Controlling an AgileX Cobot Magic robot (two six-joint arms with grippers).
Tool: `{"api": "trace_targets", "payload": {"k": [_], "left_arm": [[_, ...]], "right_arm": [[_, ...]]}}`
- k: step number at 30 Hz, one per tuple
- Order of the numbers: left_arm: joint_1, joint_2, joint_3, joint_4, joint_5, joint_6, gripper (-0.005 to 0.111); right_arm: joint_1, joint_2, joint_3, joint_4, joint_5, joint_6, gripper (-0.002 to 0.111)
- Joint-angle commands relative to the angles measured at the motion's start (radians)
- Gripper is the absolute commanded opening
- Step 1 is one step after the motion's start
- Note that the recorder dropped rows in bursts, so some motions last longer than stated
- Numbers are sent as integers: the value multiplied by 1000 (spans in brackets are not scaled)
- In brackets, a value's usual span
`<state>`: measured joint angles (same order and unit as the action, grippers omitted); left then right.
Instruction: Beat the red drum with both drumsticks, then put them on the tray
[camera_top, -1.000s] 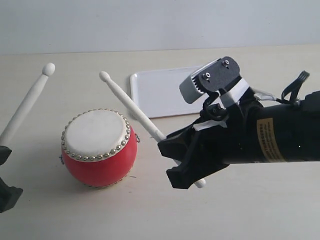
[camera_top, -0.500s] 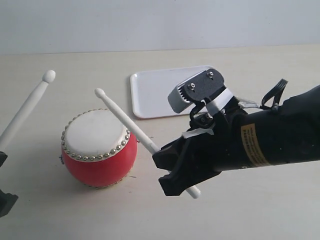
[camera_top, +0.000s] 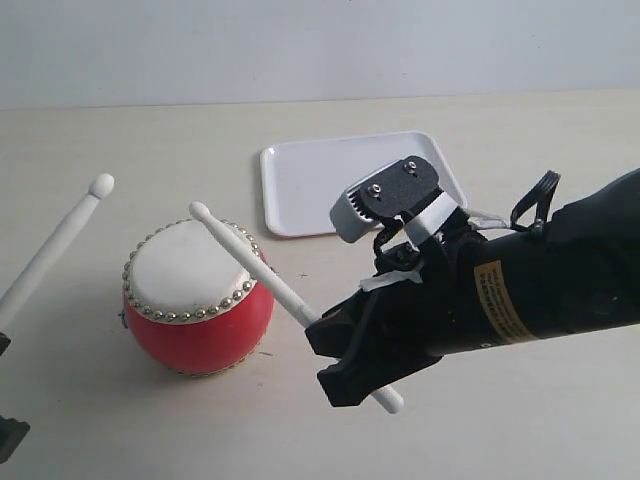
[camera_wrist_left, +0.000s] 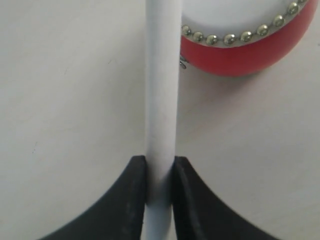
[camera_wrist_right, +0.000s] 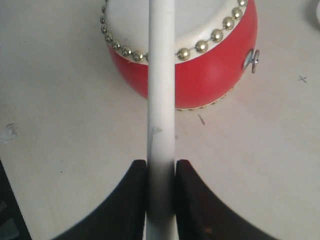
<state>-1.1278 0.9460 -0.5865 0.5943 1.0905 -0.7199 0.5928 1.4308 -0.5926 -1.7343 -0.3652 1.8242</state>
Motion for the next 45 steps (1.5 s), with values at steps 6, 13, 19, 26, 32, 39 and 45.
{"api": "trace_targets", "payload": {"k": [6,13,19,26,32,39,45], "left_arm": [[139,145,-99,-114,108,336,0],[264,189,-160,-149,103,415,0],[271,189,-160,-153,79,419,0],[271,189,-160,-159,60,410,0],[271,189,-160,-172,-4,404,0],[271,189,-160,-178,10,406,0],[271,189,-160,-178,1,406,0]], "right_arm": [[1,1,-55,-10,-57,-6,0],[1,1,-94,-10,-92,-32,0],[-1,1,-144,-10,-95,-82,0],[-104,-25,-147,-10,-147,-104,0],[-180,-184,-233,-10,-350,-86,0],[-192,-86,-212,-10,-414,-75,0],[-194,-64,-183,-10,-315,-116,0]]}}
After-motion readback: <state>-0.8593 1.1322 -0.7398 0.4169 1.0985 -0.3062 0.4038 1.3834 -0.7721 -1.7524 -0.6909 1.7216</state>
